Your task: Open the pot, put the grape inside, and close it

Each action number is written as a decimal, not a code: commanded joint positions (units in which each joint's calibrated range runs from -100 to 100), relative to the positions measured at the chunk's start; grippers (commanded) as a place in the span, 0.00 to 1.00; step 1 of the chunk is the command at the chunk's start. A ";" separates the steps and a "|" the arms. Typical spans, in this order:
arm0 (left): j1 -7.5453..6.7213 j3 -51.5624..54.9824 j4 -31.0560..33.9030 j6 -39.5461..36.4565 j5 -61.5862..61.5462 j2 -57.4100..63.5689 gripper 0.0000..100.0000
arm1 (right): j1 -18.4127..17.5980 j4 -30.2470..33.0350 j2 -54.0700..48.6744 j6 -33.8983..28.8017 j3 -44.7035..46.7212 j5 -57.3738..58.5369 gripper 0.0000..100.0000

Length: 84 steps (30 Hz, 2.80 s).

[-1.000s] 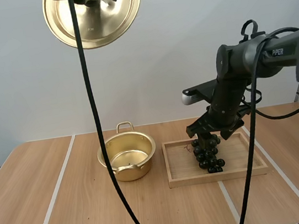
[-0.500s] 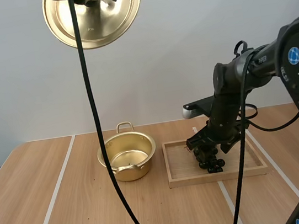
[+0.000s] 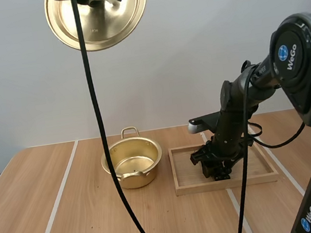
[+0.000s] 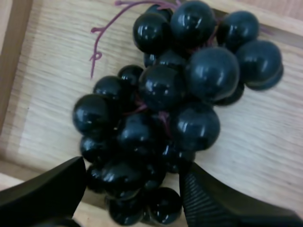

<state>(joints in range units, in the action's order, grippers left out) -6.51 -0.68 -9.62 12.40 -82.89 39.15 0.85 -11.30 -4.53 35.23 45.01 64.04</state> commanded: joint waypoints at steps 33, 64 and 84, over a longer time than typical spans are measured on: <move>-0.03 -0.50 -3.45 -0.68 -0.23 0.39 0.00 | -0.01 1.85 -13.16 3.15 -0.96 0.75 0.00; -0.01 -0.65 -2.69 -0.68 3.43 9.93 0.00 | -14.94 -5.09 -8.40 8.02 -20.36 9.86 0.00; 2.17 -0.65 -2.67 -0.68 3.41 9.67 0.00 | -16.39 -7.19 5.80 9.90 -24.99 1.89 0.00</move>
<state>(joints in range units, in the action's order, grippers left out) -4.39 -0.68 -12.18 12.31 -81.10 48.59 -15.09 -17.41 1.13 44.31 21.52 66.71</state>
